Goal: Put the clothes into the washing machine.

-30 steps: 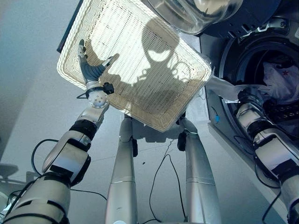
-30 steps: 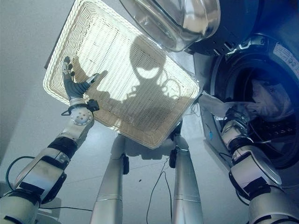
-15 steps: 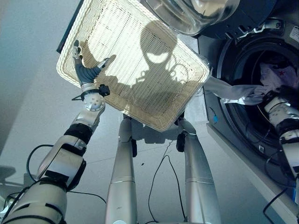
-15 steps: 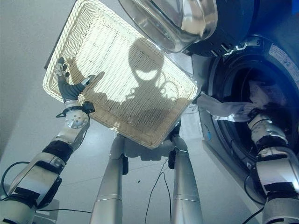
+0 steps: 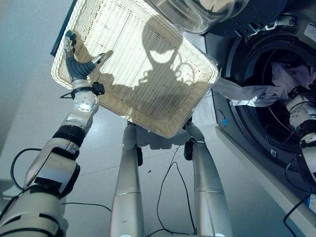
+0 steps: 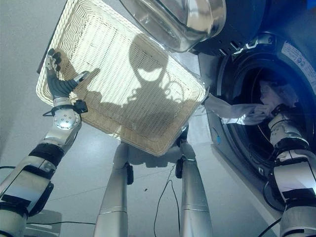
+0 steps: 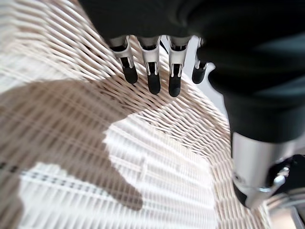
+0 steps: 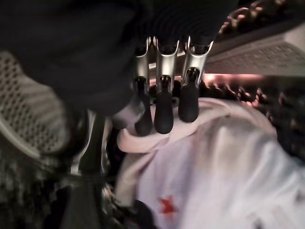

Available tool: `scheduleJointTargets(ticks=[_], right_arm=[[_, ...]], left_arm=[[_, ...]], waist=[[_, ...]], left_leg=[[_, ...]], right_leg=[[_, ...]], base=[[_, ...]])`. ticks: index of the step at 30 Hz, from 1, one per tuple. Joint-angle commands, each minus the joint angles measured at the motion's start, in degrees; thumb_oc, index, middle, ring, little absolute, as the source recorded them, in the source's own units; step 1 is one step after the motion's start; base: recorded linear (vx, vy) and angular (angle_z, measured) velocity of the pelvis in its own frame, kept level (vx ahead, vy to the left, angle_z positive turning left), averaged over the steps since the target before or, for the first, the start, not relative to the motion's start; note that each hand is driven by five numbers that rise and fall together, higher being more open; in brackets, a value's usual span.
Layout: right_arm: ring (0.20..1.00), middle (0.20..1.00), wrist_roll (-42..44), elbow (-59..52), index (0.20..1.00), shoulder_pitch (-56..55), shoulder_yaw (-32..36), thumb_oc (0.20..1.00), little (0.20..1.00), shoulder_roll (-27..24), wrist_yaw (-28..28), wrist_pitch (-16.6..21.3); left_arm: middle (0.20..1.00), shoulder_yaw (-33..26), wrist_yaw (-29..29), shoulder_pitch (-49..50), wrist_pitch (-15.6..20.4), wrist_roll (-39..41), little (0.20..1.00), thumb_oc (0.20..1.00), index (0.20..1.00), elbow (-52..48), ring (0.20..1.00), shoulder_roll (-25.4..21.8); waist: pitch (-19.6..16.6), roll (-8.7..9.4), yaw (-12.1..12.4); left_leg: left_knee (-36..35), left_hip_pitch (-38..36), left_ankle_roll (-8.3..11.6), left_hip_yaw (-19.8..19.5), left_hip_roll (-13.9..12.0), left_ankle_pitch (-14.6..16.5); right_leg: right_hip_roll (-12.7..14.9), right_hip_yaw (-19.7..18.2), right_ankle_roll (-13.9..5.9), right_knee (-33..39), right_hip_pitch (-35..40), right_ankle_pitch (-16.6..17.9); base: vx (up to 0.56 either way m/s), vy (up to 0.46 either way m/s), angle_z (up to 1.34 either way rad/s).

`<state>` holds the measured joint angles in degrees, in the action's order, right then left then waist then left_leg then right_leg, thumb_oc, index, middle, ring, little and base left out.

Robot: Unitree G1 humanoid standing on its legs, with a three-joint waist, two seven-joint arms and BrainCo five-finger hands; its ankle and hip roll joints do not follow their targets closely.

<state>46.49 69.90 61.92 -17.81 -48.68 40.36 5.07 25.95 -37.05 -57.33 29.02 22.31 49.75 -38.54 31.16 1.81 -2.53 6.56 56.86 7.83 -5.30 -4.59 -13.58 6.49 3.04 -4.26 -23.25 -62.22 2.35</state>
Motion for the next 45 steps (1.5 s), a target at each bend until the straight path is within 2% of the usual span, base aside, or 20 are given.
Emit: scheduleJointTargets(ticks=[1, 3, 4, 6, 7, 14, 21, 28, 45], right_arm=[[1.0, 1.0, -20.17, -3.54, 1.0, 5.23, -7.32, 1.0, 1.0, -7.18, 0.37, -4.4], [1.0, 1.0, -25.68, -4.63, 1.0, 6.5, -10.39, 1.0, 1.0, -5.76, 0.65, -6.31], [1.0, 1.0, -31.53, -4.58, 1.0, 7.09, -13.34, 1.0, 1.0, -4.41, -0.11, -7.25], [1.0, 1.0, -33.34, -3.72, 1.0, 7.38, -14.46, 1.0, 1.0, -3.31, -0.56, -7.11], [1.0, 1.0, -36.98, -3.05, 1.0, 6.88, -15.51, 1.0, 1.0, -1.88, -0.09, -6.32], [1.0, 1.0, -49.11, -4.11, 1.0, 4.77, -20.4, 1.0, 1.0, 1.36, -1.08, -7.26], [1.0, 1.0, -58.2, -2.35, 1.0, 2.62, -24.31, 1.0, 1.0, 4.02, -3.21, -5.42], [1.0, 1.0, -62.82, -2.99, 1.0, -0.06, -26.1, 1.0, 1.0, 5.24, -6.15, -5.87], [1.0, 1.0, -64.87, -2.21, 1.0, -3.44, -25.71, 1.0, 1.0, 6.79, -8.19, -6.52]], left_arm=[[1.0, -0.56, -1.02, -2.52, 0.55, 2.82, 1.0, 1.0, 1.0, 0.39, 1.0, 0.69], [1.0, -0.33, -1.24, -2.81, 0.71, 2.92, 1.0, 1.0, 1.0, 0.39, 1.0, 1.07], [1.0, -0.13, -1.03, -3.11, 1.44, 2.93, 1.0, 1.0, 1.0, 0.86, 1.0, 1.59], [1.0, 0.01, -1.11, -3.29, 1.85, 2.56, 1.0, 1.0, 1.0, 1.2, 1.0, 2.16], [1.0, 0.07, -1.19, -3.47, 2.47, 2.02, 1.0, 1.0, 1.0, 1.7, 1.0, 2.9], [1.0, 0.07, -2.37, -3.51, 4.12, 1.27, 1.0, 1.0, 1.0, 2.06, 1.0, 4.26], [1.0, -0.17, -2.81, -3.39, 5.43, 0.2, 1.0, 1.0, 1.0, 2.39, 1.0, 5.81], [1.0, -0.75, -3.76, -2.5, 5.43, -1.07, 1.0, 1.0, 1.0, 1.43, 1.0, 6.83], [1.0, -1.35, -4.28, -2.05, 5.13, -2.01, 1.0, 1.0, 1.0, 0.71, 1.0, 7.71]], waist=[[-1.37, 1.84, -0.11], [-1.37, 1.47, 0.06], [-1.37, 0.95, 0.29], [-1.37, 0.55, 0.38], [-1.37, 0.14, 0.53], [-1.37, -1.14, 0.43], [-1.37, -1.88, 0.57], [-1.37, -2.2, 0.55], [-1.37, -2.56, 0.37]], left_leg=[[6.47, 0.5, -2.54, 1.42, 4.22, 7.71], [6.64, 0.95, -2.45, 1.54, 4.4, 7.73], [6.49, 1.19, -2.54, 1.93, 4.52, 7.67], [6.5, 1.52, -2.52, 2.08, 4.58, 7.65], [6.61, 1.93, -2.58, 2.29, 4.73, 7.59], [6.67, 3.08, -2.53, 3.05, 4.95, 7.31], [6.59, 3.53, -2.48, 3.63, 4.91, 6.76], [6.39, 3.56, -2.43, 4.11, 4.95, 6.27], [6.28, 3.78, -2.5, 4.46, 4.88, 5.77]], right_leg=[[-2.23, 2.66, -4.36, 11.79, 3.61, 9.68], [-2.14, 2.75, -4.37, 11.55, 3.12, 9.36], [-1.96, 2.95, -4.4, 11.51, 2.85, 9.13], [-1.81, 3.0, -4.43, 11.4, 2.51, 9.0], [-1.65, 3.06, -4.46, 11.3, 2.11, 8.95], [-1.57, 2.64, -4.46, 10.68, 0.64, 8.53], [-1.57, 2.36, -4.32, 10.5, 0.1, 8.32], [-1.76, 2.19, -4.03, 10.33, -0.09, 8.14], [-1.97, 1.75, -3.86, 10.11, -0.6, 8.41]], base=[[0.01, 0.03, 0.02], [0.0, 0.0, 0.0], [0.0, 0.0, 0.0], [0.0, 0.0, 0.0], [0.0, 0.0, 0.0], [-0.01, 0.022, 0.05], [0.0, 0.003, -0.01], [0.0, 0.001, -0.01], [0.0, 0.0, 0.0]])
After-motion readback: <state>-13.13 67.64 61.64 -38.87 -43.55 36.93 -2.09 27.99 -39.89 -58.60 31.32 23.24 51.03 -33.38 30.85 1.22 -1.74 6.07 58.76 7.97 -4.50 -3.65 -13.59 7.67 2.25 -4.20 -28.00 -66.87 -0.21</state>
